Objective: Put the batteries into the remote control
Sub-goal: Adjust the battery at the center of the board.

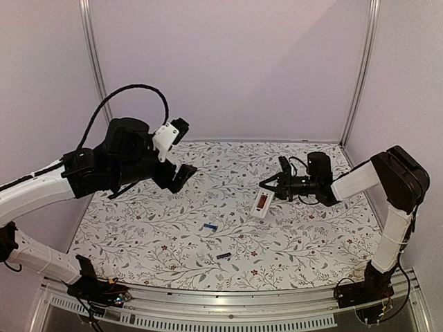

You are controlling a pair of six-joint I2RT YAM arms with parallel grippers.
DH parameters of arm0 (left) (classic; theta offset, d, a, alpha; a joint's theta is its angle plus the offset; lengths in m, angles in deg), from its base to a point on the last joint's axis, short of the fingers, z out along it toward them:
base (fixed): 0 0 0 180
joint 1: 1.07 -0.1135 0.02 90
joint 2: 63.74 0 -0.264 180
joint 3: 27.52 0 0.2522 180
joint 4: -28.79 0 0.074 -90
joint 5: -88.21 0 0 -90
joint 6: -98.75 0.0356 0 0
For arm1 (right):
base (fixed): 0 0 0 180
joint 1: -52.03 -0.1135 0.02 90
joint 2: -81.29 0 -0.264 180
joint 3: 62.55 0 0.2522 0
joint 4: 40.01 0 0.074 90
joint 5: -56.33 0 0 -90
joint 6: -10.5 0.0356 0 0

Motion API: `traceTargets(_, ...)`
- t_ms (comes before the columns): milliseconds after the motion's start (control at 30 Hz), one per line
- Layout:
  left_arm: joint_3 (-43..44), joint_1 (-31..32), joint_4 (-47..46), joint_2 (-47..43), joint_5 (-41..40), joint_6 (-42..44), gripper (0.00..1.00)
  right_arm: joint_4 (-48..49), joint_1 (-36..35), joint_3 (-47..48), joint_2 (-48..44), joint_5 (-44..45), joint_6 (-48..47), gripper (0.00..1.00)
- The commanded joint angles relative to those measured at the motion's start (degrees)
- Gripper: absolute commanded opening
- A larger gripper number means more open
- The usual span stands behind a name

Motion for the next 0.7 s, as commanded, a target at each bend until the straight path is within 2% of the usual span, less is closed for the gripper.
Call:
traceTargets(0, -5.0, -0.2, -5.6, -2.8, -3.8, -26.8, 1.0, -2.3, 1.5, 0.7, -1.2, 0.4, -1.7, 0.0)
traceTargets(133, -2.2, 2.0, 4.2, 1.8, -12.0, -52.2, 0.99, -4.3, 2.2, 0.2, -2.8, 0.4, -3.2, 0.0)
traceTargets(267, -3.1, 4.2, 6.9, 5.7, -13.6, -69.1, 1.0, -4.8, 2.7, -0.3, -3.2, 0.3, -3.5, 0.0)
traceTargets(467, -1.5, 5.9, 12.7, 12.6, -12.7, -91.7, 0.98, -5.8, 4.0, -1.7, -4.2, 0.2, -4.5, 0.0)
traceTargets(567, 3.7, 6.7, 20.5, 19.7, -9.5, -100.0, 0.84, -6.2, 5.2, -2.3, -4.6, -0.1, -4.8, 0.0)
traceTargets(667, 10.8, 7.3, 27.6, 27.8, -6.5, -103.0, 0.79, -7.7, 6.1, -2.6, -5.1, 0.2, -5.7, 0.0)
